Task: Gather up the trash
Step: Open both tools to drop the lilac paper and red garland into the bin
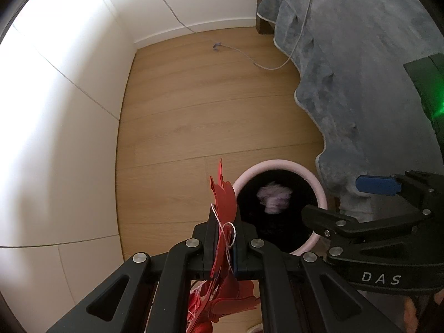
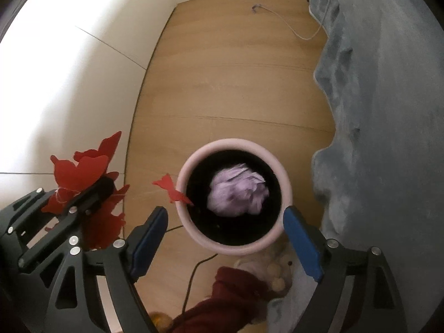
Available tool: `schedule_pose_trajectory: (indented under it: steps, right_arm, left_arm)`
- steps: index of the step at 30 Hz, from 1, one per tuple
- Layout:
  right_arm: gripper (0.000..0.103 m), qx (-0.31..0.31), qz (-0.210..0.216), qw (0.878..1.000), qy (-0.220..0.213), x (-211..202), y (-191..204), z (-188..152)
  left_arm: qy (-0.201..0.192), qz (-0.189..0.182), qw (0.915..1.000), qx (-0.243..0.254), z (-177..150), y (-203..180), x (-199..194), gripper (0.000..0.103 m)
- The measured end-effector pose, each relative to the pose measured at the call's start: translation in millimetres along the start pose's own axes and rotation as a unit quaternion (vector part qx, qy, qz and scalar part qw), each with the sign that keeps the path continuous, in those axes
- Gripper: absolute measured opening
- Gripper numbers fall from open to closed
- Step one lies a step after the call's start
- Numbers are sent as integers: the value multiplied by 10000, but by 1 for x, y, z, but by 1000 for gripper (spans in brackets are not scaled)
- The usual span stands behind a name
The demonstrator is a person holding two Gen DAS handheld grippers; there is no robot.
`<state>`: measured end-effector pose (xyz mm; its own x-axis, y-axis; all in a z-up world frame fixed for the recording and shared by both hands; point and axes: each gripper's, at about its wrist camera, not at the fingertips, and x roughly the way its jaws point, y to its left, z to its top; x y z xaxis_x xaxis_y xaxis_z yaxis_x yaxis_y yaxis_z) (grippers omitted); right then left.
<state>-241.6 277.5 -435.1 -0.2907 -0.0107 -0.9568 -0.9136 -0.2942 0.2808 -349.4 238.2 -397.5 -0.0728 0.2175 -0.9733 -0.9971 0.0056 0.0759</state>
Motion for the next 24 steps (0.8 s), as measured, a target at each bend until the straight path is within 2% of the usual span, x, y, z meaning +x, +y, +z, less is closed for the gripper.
schedule_pose_trajectory:
  steps: [4, 7, 10, 15, 17, 19, 24]
  right_arm:
    - [84, 2, -65, 10000, 0, -4, -1, 1]
    - [84, 66, -304, 9995, 49, -8, -3, 0]
    - [84, 275, -490, 9983, -121, -29, -7, -12]
    - [84, 511, -462, 9972, -293, -59, -11, -34]
    - [78, 517, -553, 9963, -401, -70, -9, -40]
    - [77, 545, -547, 9960, -449, -76, -6, -42]
    - [77, 472, -561, 9960, -503, -88, -1, -50]
  left_arm:
    - [2, -3, 10000, 35, 2, -2, -2, 7]
    - [0, -19, 10000, 45, 5, -3, -3, 7]
    - [33, -103, 9999, 70, 7, -6, -2, 7]
    - [13, -225, 9995, 224, 12, -20, -4, 9]
    - [41, -251, 9995, 183, 13, -20, -2, 13]
    - [135, -269, 9994, 144, 13, -20, 3, 22]
    - [201, -480, 9984, 220, 10, -26, 6, 25]
